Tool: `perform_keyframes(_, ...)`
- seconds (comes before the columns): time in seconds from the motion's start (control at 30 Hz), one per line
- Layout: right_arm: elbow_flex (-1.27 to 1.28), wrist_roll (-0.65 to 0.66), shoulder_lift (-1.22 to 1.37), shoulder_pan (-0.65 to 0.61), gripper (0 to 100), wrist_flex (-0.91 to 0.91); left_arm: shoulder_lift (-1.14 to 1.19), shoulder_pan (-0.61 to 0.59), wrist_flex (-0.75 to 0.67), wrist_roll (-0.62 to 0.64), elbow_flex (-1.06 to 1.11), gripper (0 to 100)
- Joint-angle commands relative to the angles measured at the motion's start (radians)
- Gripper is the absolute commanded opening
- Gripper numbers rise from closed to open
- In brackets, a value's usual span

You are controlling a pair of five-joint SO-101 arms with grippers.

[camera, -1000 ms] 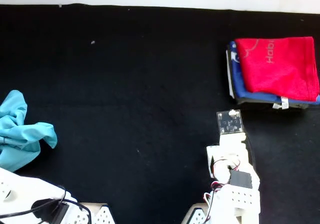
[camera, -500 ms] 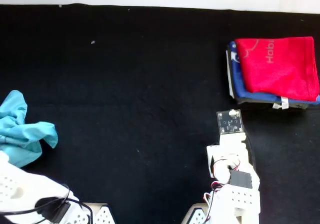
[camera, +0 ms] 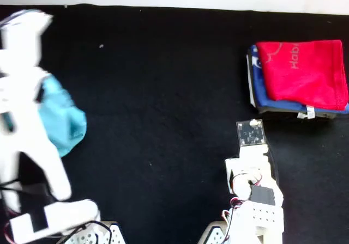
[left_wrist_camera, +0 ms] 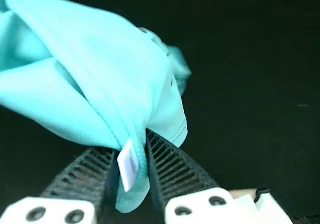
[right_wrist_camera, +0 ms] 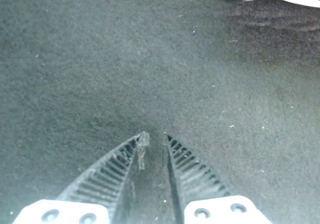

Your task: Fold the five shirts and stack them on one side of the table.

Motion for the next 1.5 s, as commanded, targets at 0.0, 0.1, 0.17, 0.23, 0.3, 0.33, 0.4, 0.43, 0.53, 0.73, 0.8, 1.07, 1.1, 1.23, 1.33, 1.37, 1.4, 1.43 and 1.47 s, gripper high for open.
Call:
perform_keyframes(0.0,0.07,0.006,0.004,0.007,5.9,-0.018,-0.074,0.321,-0.006,0.051,-0.036,1)
perform_keyframes(0.1,0.07,0.006,0.004,0.007,5.9,-0.018,-0.073,0.495,0.0,0.1,-0.008,1)
perform_keyframes(0.17,0.07,0.006,0.004,0.007,5.9,-0.018,-0.073,0.567,-0.002,0.104,0.065,1)
perform_keyframes(0.23,0.07,0.006,0.004,0.007,5.9,-0.018,-0.073,0.599,-0.005,0.104,0.176,1)
perform_keyframes(0.3,0.07,0.006,0.004,0.007,5.9,-0.018,-0.073,0.608,-0.008,0.103,0.302,1)
perform_keyframes(0.33,0.07,0.006,0.004,0.007,5.9,-0.016,-0.073,0.608,-0.012,0.103,0.363,1)
perform_keyframes(0.4,0.07,0.006,0.004,0.007,5.9,-0.016,-0.074,0.602,-0.02,0.103,0.464,4)
perform_keyframes(0.43,0.07,0.006,0.004,0.007,5.9,-0.016,-0.074,0.601,-0.02,0.104,0.504,6)
perform_keyframes(0.53,0.07,0.006,0.004,0.007,5.9,-0.016,-0.076,0.587,-0.02,0.104,0.602,15)
perform_keyframes(0.73,0.07,0.006,0.004,0.007,5.9,-0.016,-0.076,0.587,-0.075,0.104,0.697,17)
perform_keyframes(0.8,0.07,0.006,0.004,0.007,5.9,-0.016,-0.076,0.587,-0.106,0.104,0.722,16)
perform_keyframes(1.07,0.07,0.006,0.004,0.007,5.9,-0.016,-0.085,0.584,0.011,0.106,0.705,2)
perform_keyframes(1.1,0.07,0.006,0.004,0.007,5.9,-0.016,-0.085,0.584,0.029,0.106,0.687,0)
perform_keyframes(1.23,0.062,0.006,0.004,0.007,5.9,-0.016,-0.108,0.544,0.057,0.106,0.633,1)
perform_keyframes(1.33,0.007,0.011,0.012,0.012,5.9,0.013,-0.174,0.492,0.057,0.104,0.616,1)
perform_keyframes(1.37,-0.042,0.012,0.012,0.013,5.9,0.053,-0.205,0.473,0.057,0.103,0.616,1)
perform_keyframes(1.4,-0.11,0.012,0.012,0.008,5.9,0.101,-0.236,0.456,0.057,0.103,0.616,1)
perform_keyframes(1.43,-0.185,0.012,0.013,0.005,5.9,0.143,-0.265,0.441,0.057,0.103,0.616,1)
perform_keyframes(1.47,-0.266,0.012,0.019,-0.005,5.9,0.179,-0.294,0.429,0.057,0.103,0.616,1)
